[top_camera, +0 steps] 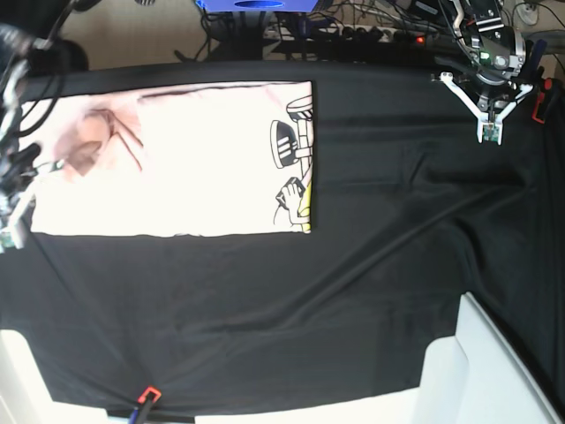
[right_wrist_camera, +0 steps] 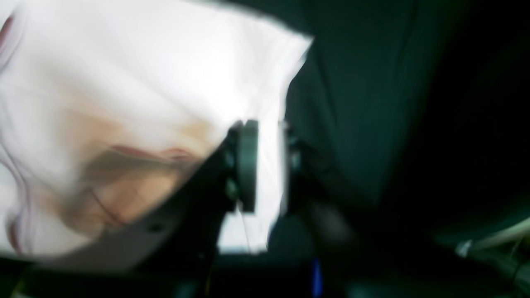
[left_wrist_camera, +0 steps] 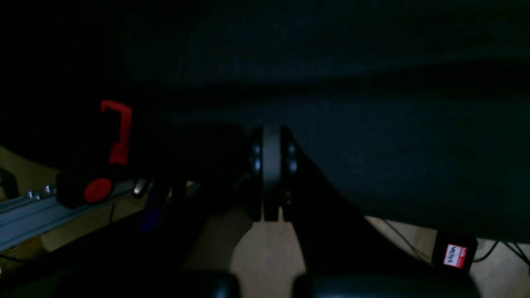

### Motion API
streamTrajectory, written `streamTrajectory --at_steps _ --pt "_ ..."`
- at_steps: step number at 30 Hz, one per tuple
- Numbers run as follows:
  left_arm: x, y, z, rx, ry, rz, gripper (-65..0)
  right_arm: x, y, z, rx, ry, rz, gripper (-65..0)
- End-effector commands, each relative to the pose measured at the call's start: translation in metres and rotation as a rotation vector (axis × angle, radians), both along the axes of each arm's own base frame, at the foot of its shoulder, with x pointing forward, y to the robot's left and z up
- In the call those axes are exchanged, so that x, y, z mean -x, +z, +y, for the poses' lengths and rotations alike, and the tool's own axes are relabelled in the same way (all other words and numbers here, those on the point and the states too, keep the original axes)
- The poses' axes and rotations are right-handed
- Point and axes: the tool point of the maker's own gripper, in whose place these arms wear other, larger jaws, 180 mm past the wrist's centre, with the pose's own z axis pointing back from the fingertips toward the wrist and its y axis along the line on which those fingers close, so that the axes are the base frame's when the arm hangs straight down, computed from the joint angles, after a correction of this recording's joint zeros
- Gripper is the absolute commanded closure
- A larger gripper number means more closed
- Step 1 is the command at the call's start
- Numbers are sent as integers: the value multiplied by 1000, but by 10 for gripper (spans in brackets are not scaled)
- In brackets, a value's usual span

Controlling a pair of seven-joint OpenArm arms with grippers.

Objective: Fold the T-shirt properly
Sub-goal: 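Drag the shirt end outward with the right gripper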

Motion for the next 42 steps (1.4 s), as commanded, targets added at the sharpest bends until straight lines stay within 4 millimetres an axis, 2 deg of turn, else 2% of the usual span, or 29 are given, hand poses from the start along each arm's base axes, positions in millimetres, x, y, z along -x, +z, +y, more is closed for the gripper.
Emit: streamTrajectory --at_steps 1,3,4,7,11,16,23,29,32,36,38,42 --pt "-3 8 7 -28 -3 -20 -10 -11 8 -16 12 -3 -23 -139" --pt "-3 8 7 -28 -3 -20 -10 -14 -5 -28 -17 38 21 -187" --pt "-3 8 7 -28 -3 -20 -10 -13 -10 -41 -39 2 25 -225" --pt "-3 8 7 -28 -3 -20 -12 -7 -24 -71 -118 -125 37 -399" --pt "-3 7 7 -27 -3 -19 -12 4 -34 -96 -201 -257 38 -640" --pt "-2 7 7 -32 -5 -14 -12 10 -45 -111 -289 -344 61 -650" --pt "-2 7 7 -32 -5 -14 -12 7 -53 -104 -337 -355 76 -647" --pt "-2 7 7 -33 -5 -13 -12 1 -47 -79 -536 -371 22 -638" --pt "-2 7 7 -33 -5 -13 -12 -7 -33 -73 -615 -361 -23 -638" --pt "-1 7 7 -33 -5 -12 -12 -18 -25 -62 -604 -295 -20 -635" --pt "-1 7 8 -34 -4 -12 -12 -24 -27 -56 -599 -270 -27 -635" --pt "0 7 9 -35 -1 -12 -12 -17 -44 -51 -645 -301 -3 -635"
